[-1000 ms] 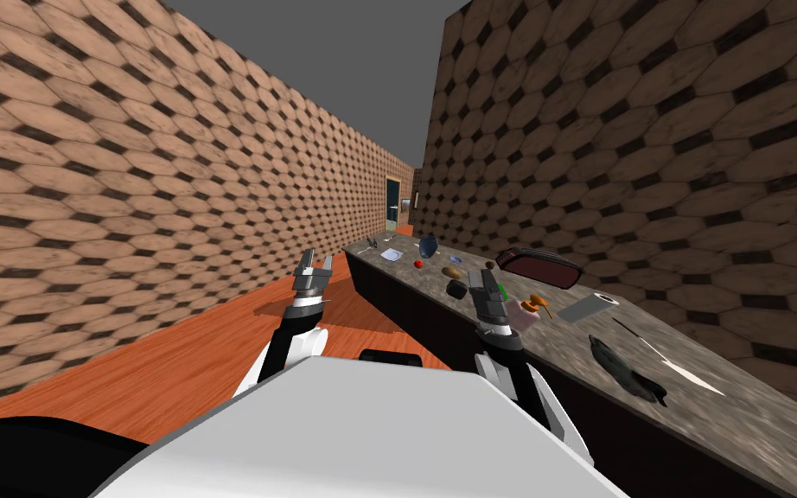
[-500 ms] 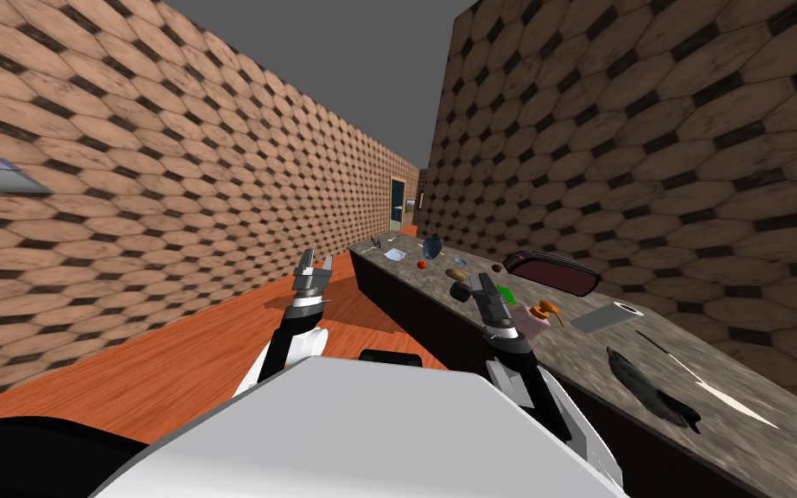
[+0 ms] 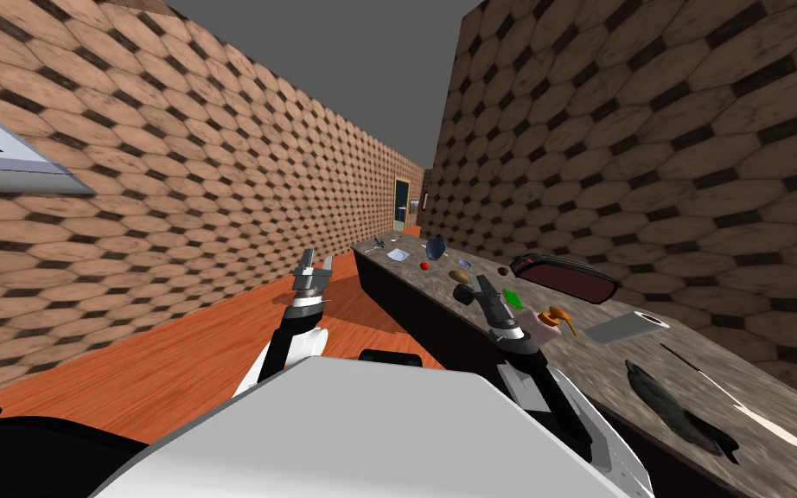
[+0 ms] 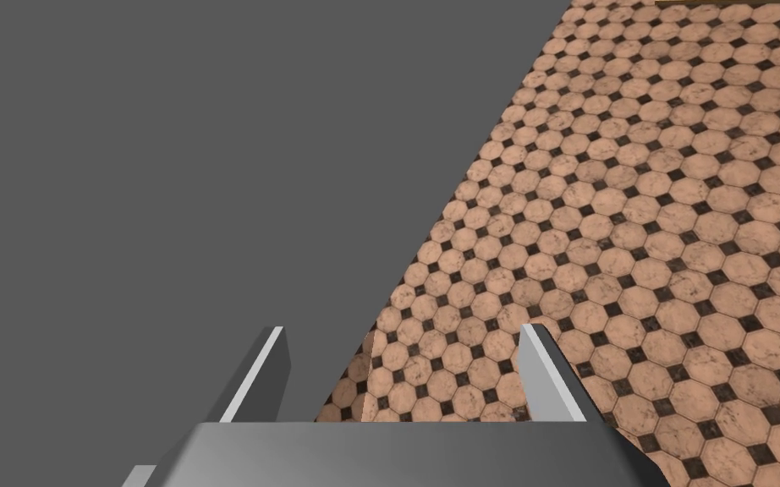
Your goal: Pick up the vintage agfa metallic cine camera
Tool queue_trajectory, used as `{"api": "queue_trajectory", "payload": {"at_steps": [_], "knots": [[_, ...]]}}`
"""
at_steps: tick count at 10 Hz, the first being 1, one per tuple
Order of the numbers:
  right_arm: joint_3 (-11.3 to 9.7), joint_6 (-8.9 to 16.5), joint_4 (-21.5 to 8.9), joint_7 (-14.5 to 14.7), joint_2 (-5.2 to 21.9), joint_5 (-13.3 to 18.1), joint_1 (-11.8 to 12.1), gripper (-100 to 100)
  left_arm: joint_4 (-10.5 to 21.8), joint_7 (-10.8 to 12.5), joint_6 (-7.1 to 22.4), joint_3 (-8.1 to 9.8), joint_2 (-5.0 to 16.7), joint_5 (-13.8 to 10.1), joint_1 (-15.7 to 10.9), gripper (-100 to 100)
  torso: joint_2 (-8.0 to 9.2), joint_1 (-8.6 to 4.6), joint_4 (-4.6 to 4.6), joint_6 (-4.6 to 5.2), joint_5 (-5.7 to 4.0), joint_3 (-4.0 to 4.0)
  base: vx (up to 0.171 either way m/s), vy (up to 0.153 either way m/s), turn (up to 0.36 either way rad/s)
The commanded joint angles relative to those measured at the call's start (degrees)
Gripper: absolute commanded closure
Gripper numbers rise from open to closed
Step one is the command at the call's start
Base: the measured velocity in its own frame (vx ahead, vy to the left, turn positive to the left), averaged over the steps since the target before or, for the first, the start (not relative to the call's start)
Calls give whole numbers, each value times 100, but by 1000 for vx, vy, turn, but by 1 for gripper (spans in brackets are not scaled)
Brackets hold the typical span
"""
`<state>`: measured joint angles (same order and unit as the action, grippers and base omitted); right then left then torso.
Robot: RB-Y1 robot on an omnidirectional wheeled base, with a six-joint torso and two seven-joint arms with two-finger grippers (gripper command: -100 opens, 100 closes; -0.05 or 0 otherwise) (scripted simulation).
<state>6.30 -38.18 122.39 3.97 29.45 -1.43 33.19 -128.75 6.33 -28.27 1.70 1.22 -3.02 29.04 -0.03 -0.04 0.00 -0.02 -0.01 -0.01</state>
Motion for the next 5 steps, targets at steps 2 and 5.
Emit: {"api": "queue_trajectory", "payload": {"at_steps": [2, 5], "knots": [[64, -64, -152, 87, 461, -149, 95, -100, 0, 0, 0, 0, 0, 0, 1, 0, -1, -1, 0, 3, 0, 0, 4, -8, 119], [102, -95, -261, 139, 919, -247, 152, -100, 0, 0, 0, 1, 0, 0, 1, 0, -1, 1, 0, 4, 0, 0, 5, -4, 72]]}}
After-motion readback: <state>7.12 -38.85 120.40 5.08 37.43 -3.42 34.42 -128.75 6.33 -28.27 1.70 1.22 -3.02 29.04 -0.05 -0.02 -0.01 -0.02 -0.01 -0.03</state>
